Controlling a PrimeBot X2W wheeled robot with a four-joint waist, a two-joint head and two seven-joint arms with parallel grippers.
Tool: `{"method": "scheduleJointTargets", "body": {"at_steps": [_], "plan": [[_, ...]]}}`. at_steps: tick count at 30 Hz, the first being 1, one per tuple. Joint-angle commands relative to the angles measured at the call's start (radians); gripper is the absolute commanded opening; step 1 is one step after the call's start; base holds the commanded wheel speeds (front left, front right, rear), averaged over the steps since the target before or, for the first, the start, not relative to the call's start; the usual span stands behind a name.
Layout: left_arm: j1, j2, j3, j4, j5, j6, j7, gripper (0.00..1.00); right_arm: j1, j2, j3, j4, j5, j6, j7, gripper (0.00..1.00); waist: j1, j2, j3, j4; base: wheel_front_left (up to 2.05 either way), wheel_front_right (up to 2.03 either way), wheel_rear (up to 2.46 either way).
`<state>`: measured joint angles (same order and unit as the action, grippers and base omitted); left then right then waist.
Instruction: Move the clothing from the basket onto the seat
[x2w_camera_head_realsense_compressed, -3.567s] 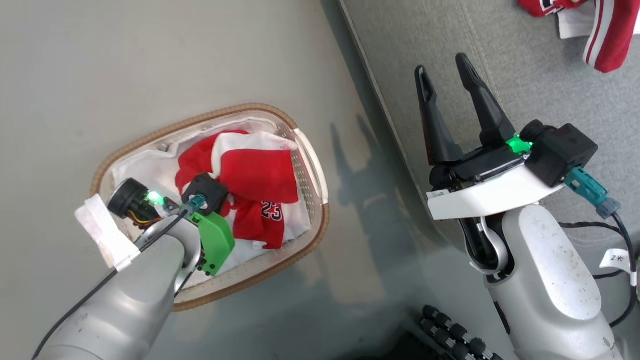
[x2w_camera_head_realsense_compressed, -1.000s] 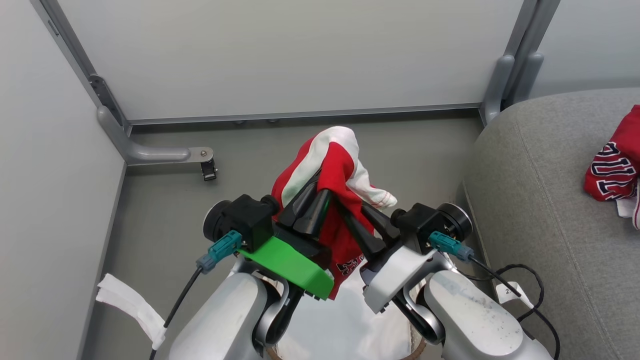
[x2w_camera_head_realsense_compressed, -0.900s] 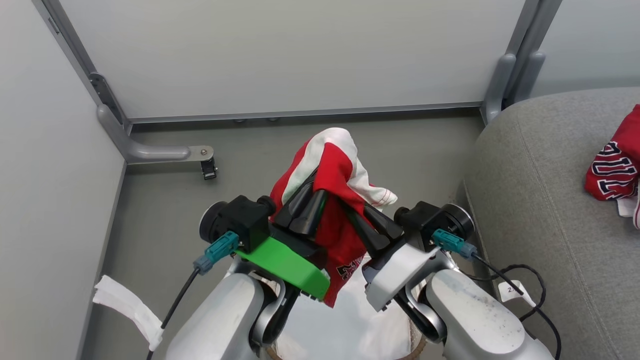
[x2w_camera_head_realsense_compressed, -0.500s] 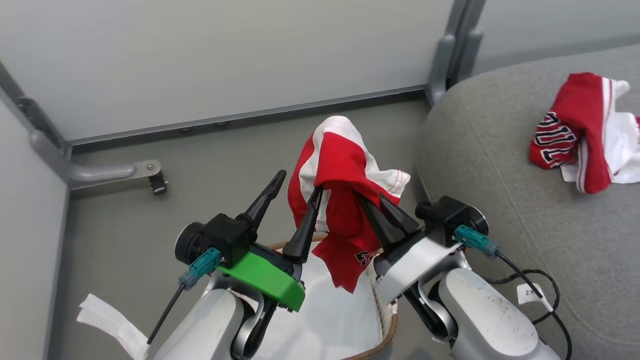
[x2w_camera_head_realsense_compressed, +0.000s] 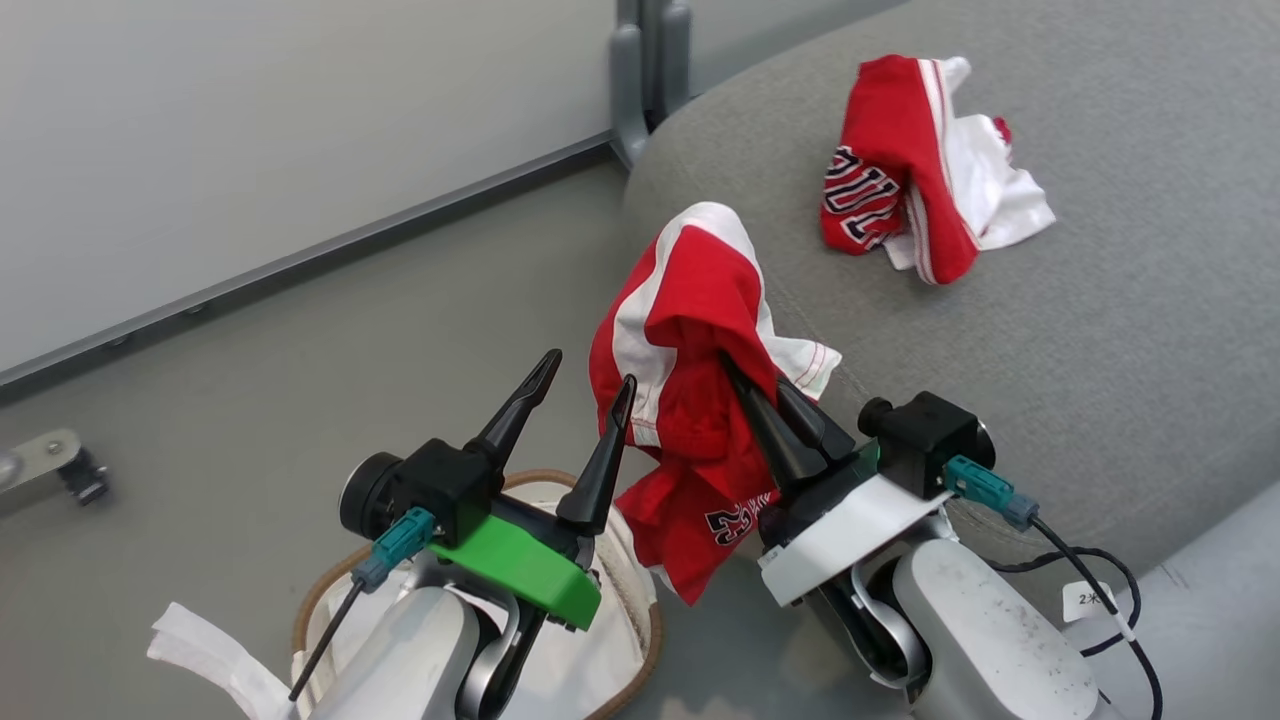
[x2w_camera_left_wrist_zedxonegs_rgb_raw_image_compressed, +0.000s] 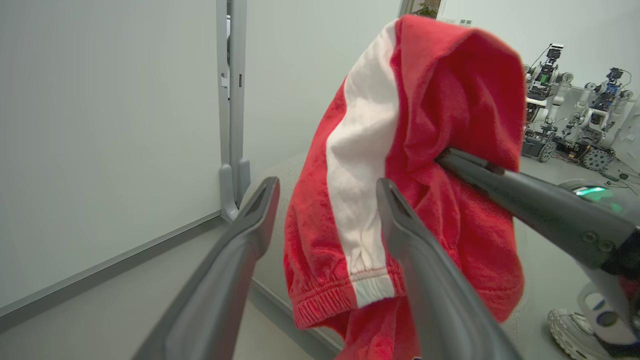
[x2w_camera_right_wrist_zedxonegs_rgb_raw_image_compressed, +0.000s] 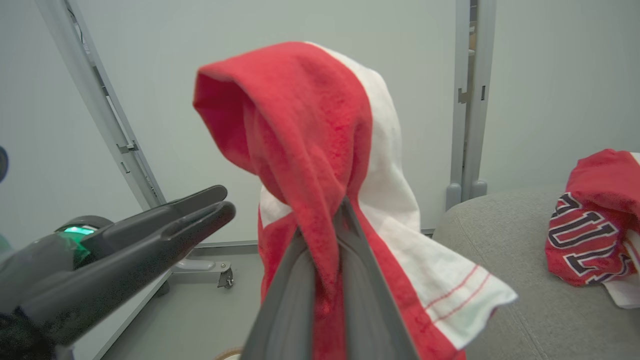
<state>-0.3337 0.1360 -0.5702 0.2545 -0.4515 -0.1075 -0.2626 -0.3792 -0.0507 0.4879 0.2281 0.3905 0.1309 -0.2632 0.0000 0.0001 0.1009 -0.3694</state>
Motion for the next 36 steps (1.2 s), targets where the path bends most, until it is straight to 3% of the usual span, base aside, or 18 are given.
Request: {"method": "scheduleJointTargets", "body": {"at_steps": [1,7,12,23,30,36], "plan": [[0.016,0.003,0.007,-0.001,0.01,-0.007,-0.003,1.0,0.007,-0.001,-0.005,-0.012,-0.005,0.0,-0.002,0.0,0.0,-0.0001,0.065,-0.13,0.0,0.0,0.0],[0.004,0.016,0.0,0.012,0.026,-0.015,-0.002,1.0,-0.045,0.0,-0.053,-0.038,-0.061,0.0,-0.002,0.0,0.0,-0.0001,0.123,-0.158,0.0,0.0,0.0],[-0.017,0.049,-0.012,0.016,0.031,-0.021,-0.002,1.0,-0.18,-0.02,-0.185,-0.037,-0.162,0.0,-0.002,0.0,0.0,-0.0001,0.193,-0.141,0.0,0.0,0.0],[-0.041,0.143,-0.043,-0.002,0.011,-0.024,0.0,1.0,-0.55,-0.253,-0.43,-0.043,-0.257,-0.001,0.071,0.0,0.0,-0.0001,0.335,-0.034,0.0,0.0,0.0],[-0.076,0.174,-0.062,-0.014,-0.002,-0.024,0.0,1.0,-0.633,-0.323,-0.507,0.084,-0.289,-0.001,0.131,0.0,0.0,-0.0001,0.419,0.044,0.0,0.0,0.0],[-0.099,0.194,-0.062,-0.018,-0.018,-0.024,-0.001,1.0,-0.593,-0.307,-0.597,0.241,-0.36,-0.001,0.124,0.0,0.0,-0.0001,0.478,0.098,0.0,0.0,0.0]]}}
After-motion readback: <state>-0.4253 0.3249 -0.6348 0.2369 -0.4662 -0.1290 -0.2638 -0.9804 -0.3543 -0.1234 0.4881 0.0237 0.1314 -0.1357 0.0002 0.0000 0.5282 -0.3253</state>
